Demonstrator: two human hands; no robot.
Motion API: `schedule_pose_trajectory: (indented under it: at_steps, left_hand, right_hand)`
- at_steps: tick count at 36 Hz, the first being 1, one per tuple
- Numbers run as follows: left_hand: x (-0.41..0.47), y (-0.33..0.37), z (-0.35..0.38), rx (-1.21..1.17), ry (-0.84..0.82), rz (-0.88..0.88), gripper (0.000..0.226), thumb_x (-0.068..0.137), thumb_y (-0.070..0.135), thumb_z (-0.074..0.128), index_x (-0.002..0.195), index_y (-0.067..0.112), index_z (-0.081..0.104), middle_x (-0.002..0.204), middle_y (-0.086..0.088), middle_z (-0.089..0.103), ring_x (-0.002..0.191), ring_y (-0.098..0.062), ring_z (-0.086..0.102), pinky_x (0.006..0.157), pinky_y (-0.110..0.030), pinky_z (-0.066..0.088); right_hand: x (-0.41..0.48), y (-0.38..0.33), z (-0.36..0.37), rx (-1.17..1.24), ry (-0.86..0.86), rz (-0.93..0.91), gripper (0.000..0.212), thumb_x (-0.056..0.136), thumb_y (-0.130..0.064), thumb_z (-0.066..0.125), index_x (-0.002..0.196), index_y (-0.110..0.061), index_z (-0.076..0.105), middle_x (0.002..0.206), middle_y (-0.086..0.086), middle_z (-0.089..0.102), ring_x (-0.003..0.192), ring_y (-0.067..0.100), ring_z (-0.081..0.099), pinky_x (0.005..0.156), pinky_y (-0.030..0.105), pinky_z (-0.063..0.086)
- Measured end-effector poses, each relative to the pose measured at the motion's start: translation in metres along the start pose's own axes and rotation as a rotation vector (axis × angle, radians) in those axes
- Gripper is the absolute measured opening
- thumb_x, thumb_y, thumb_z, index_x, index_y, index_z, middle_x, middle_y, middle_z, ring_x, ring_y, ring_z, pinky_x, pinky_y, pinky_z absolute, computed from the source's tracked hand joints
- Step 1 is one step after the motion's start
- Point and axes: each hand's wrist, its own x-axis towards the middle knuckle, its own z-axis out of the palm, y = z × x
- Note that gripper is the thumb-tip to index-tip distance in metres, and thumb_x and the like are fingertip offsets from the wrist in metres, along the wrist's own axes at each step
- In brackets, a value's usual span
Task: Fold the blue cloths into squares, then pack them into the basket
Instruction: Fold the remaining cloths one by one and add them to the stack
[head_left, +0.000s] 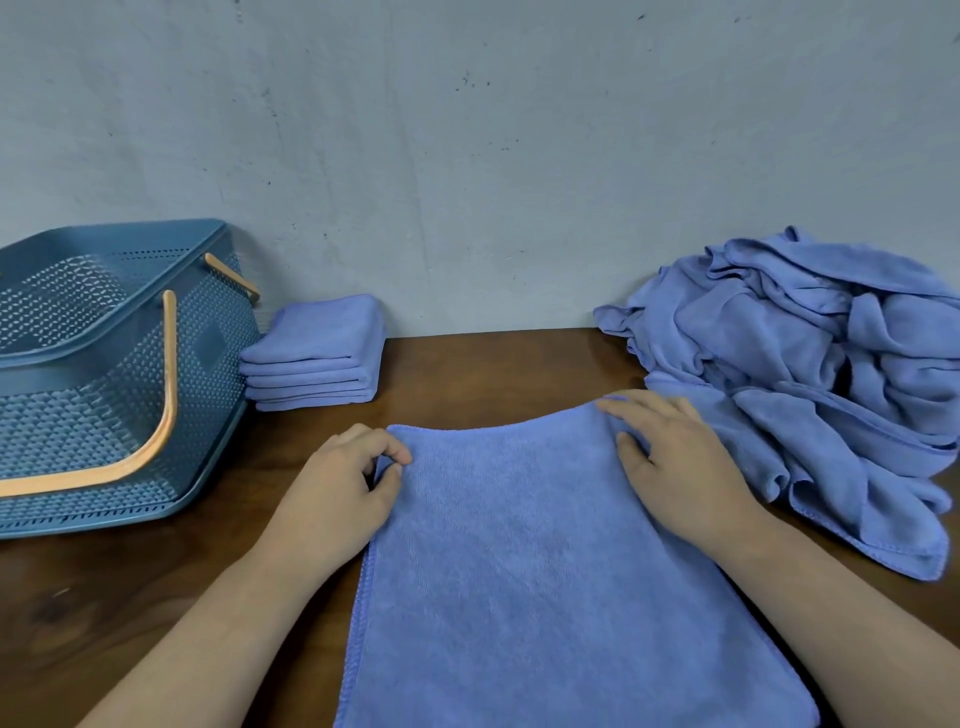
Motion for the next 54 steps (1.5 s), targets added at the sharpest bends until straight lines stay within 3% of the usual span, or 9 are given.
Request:
schedule_pose_trajectory:
  at_steps: [8,15,22,28,36,42,46,50,54]
  left_hand:
    - [0.0,-0.002,0.003,-0.004,0.004,-0.011,0.028,0.097,0.014,0.07,0.095,0.042,0.068,0.088,0.017,0.058,0.086,-0.007,0.055,0.075,-0.015,0.041]
    - [0.001,-0.006,0.006,0.069,-0.037,0.023,0.029,0.102,0.019,0.058,0.118,0.042,0.065,0.114,0.032,0.054,0.107,0.002,0.046,0.091,-0.02,0.042]
    - [0.001,-0.003,0.006,0.102,-0.03,0.045,0.026,0.097,0.051,0.061,0.121,0.041,0.065,0.116,0.031,0.055,0.106,-0.003,0.048,0.1,-0.032,0.046]
    - [0.002,-0.002,0.004,0.129,-0.031,0.01,0.036,0.098,0.05,0.063,0.13,0.035,0.064,0.123,0.027,0.055,0.113,-0.003,0.049,0.103,-0.028,0.045]
    - [0.002,-0.004,0.004,0.148,-0.011,-0.063,0.043,0.1,0.037,0.064,0.142,0.027,0.059,0.138,0.015,0.056,0.122,-0.008,0.048,0.107,-0.027,0.039]
    - [0.002,-0.005,0.005,0.124,0.006,-0.062,0.043,0.105,0.045,0.052,0.146,0.038,0.056,0.144,0.015,0.051,0.127,-0.009,0.04,0.113,-0.031,0.035]
    - [-0.004,0.024,-0.002,0.169,0.155,0.056,0.032,0.108,0.038,0.047,0.136,0.029,0.06,0.136,0.009,0.055,0.124,-0.016,0.047,0.109,-0.035,0.042]
    - [-0.025,0.066,0.011,0.234,-0.135,0.222,0.048,0.1,0.063,0.035,0.132,0.037,0.059,0.134,0.022,0.055,0.128,-0.006,0.049,0.108,-0.033,0.043]
    - [-0.033,0.066,0.023,0.317,-0.362,0.202,0.071,0.098,0.08,0.029,0.161,0.049,0.024,0.168,0.03,0.012,0.158,0.002,0.002,0.129,-0.027,0.003]
  right_hand:
    - [0.001,0.001,0.004,-0.146,-0.129,0.051,0.044,0.109,-0.034,0.04,0.15,-0.045,0.051,0.155,-0.03,0.044,0.142,0.006,0.037,0.11,0.039,0.034]
    - [0.005,0.014,0.005,-0.055,0.096,-0.05,0.027,0.097,-0.009,0.064,0.102,-0.03,0.08,0.101,-0.019,0.07,0.093,0.017,0.058,0.084,0.041,0.054]
    - [0.004,0.001,0.001,0.089,0.144,0.059,0.034,0.102,-0.004,0.054,0.12,-0.023,0.076,0.113,-0.019,0.063,0.091,-0.001,0.06,0.075,0.006,0.041]
    - [0.002,0.005,0.007,-0.001,-0.022,0.022,0.039,0.104,-0.011,0.054,0.141,-0.016,0.064,0.136,-0.006,0.058,0.118,0.016,0.057,0.095,0.027,0.047]
    - [0.004,0.006,0.013,-0.097,-0.054,0.039,0.043,0.107,-0.018,0.049,0.149,-0.019,0.058,0.146,-0.006,0.055,0.118,0.022,0.05,0.101,0.035,0.047]
    - [0.004,0.01,0.013,-0.261,0.037,0.043,0.033,0.102,-0.023,0.059,0.133,-0.024,0.07,0.14,0.0,0.061,0.115,0.029,0.051,0.093,0.042,0.052]
    - [0.0,-0.003,0.0,-0.246,0.097,-0.137,0.027,0.099,-0.028,0.061,0.124,-0.029,0.07,0.142,-0.003,0.059,0.126,0.023,0.054,0.091,0.045,0.054]
    - [-0.017,-0.014,-0.003,-0.089,-0.243,-0.33,0.039,0.103,-0.054,0.05,0.139,-0.043,0.059,0.156,-0.019,0.044,0.141,0.003,0.044,0.115,0.03,0.04]
    - [-0.022,-0.011,0.003,-0.151,-0.395,-0.265,0.067,0.099,-0.079,0.03,0.161,-0.053,0.026,0.172,-0.025,0.012,0.159,-0.001,0.006,0.13,0.033,0.013]
